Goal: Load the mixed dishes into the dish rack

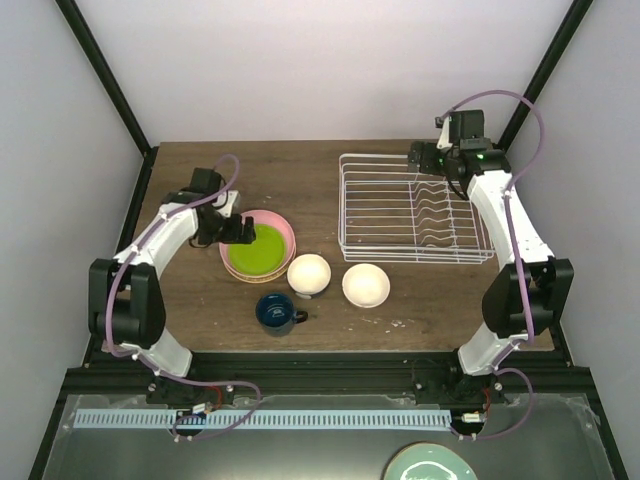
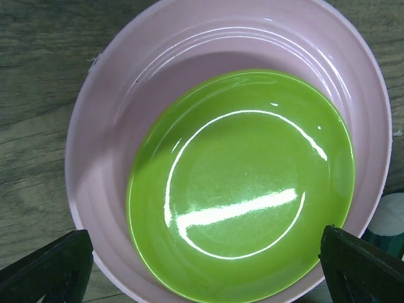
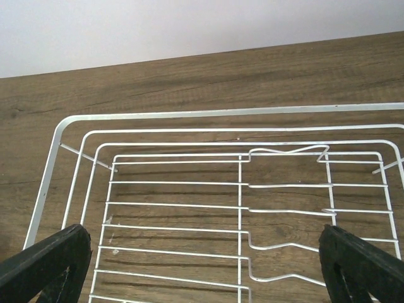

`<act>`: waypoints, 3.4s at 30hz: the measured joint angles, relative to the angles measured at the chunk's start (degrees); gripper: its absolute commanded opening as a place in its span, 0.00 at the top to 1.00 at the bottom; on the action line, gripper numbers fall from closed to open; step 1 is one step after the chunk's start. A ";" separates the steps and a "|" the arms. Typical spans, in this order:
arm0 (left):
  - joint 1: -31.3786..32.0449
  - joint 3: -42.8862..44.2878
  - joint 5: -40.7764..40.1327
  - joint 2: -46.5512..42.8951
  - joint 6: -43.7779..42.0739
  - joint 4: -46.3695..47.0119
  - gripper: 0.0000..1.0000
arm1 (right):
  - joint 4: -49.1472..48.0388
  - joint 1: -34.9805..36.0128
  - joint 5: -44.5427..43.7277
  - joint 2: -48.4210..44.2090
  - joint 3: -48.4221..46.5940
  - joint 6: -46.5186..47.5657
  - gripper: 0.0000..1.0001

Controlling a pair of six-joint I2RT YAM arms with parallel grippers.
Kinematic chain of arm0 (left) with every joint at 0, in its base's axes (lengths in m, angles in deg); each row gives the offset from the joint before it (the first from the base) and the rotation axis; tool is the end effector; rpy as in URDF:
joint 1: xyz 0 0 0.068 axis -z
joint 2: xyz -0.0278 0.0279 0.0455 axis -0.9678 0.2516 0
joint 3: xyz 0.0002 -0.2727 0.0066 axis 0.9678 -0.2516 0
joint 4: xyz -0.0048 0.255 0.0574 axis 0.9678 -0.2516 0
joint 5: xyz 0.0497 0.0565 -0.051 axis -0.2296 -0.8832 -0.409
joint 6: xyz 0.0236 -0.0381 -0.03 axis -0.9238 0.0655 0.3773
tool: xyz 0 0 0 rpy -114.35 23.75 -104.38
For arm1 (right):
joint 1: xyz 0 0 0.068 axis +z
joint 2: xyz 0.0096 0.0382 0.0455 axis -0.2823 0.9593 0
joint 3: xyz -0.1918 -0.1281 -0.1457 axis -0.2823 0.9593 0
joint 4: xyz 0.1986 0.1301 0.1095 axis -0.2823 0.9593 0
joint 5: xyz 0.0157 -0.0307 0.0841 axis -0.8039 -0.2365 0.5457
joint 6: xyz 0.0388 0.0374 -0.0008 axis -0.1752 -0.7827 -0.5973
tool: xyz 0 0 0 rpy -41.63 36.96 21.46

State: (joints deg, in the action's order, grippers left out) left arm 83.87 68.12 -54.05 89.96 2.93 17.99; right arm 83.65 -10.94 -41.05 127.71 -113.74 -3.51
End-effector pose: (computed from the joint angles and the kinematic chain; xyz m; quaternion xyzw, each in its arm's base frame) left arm 0.3090 -0.0530 0.2371 0.0611 0.9776 -0.1163 0.1642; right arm 0.3675 0.0373 0.3569 0.0169 0.9084 0.0806 0.4100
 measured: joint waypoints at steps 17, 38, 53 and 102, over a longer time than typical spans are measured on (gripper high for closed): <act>0.02 0.37 0.57 8.98 -1.88 4.26 0.00 | 1.66 1.18 -1.01 -0.13 0.55 -0.87 0.00; 0.04 -0.50 1.92 10.40 -2.01 7.04 0.50 | 3.08 1.22 -2.01 2.12 -0.04 -0.31 0.00; -0.44 -6.47 3.93 2.54 -0.48 6.08 0.93 | 5.55 2.69 -2.08 7.63 -8.63 2.25 0.00; -4.59 -0.31 31.85 -7.13 8.85 21.84 1.00 | -14.29 19.76 47.17 19.02 -5.68 -1.01 0.66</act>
State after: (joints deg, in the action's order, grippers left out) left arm 79.28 67.82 -22.20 82.84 11.78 39.82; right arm 69.35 8.82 6.11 146.72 -119.42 -4.51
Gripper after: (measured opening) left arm 0.066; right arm 0.544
